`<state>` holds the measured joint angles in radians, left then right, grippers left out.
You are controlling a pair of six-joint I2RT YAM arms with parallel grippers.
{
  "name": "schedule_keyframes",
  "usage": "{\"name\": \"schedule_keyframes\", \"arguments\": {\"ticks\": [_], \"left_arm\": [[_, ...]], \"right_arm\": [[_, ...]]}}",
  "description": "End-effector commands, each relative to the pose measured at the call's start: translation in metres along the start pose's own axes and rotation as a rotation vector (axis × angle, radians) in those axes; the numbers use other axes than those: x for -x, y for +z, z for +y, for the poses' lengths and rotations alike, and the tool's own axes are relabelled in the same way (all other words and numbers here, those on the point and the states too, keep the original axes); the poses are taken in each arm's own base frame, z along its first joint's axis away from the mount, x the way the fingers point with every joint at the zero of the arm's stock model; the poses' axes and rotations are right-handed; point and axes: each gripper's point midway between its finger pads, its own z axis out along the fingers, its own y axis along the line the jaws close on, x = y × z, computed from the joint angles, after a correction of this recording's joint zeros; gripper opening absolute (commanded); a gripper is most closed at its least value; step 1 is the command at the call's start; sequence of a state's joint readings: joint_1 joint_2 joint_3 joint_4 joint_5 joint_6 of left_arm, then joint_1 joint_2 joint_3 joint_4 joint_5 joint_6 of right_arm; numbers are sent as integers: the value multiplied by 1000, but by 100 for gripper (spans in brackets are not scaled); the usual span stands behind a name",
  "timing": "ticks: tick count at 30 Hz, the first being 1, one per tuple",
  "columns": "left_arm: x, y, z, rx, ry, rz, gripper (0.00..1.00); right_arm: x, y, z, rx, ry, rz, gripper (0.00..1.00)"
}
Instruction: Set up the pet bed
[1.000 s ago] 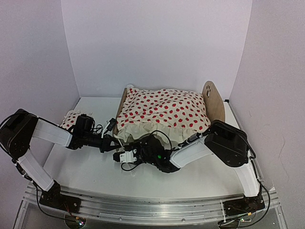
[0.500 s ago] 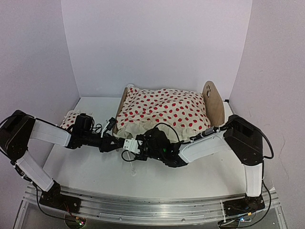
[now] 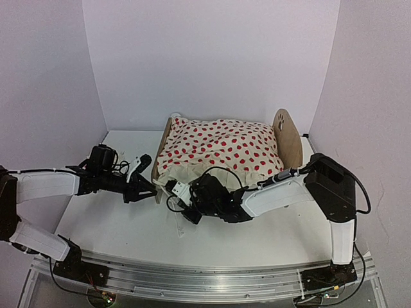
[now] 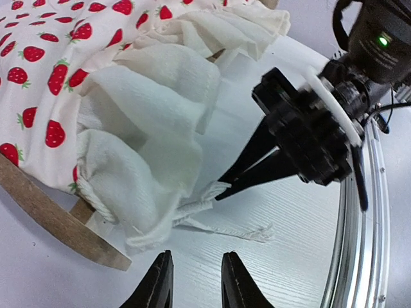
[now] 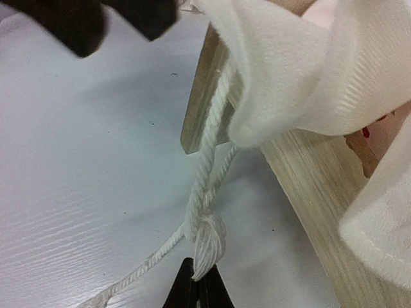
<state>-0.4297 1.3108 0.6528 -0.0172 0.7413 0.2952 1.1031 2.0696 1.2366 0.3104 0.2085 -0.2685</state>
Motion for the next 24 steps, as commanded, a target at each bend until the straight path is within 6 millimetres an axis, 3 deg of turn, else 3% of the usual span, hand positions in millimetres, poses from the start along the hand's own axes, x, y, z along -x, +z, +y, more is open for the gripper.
{"name": "schedule_keyframes", "arguments": {"ticks": [1,5,11,14,20,24], "left_arm": [[-10,-14,-30,-110,281,24,26],[-26,-11,-57,-210,583,38,29],[-69,29,-91,-381,966,172,45],[-74,49,-86,-404,1107,173,52],[-72,96,-51,-407,1269,216,66],[-79,109,-42,-425,1330,256,69]], "right_arm": [[40,-20,-13,28,308,-75,0],[45,-23,-23,44,498,-87,0],[38,-19,-21,104,646,-62,0],[39,-15,-15,138,672,-55,0],[34,-10,-11,156,692,-53,0],[34,-9,-11,157,686,-64,0]]}}
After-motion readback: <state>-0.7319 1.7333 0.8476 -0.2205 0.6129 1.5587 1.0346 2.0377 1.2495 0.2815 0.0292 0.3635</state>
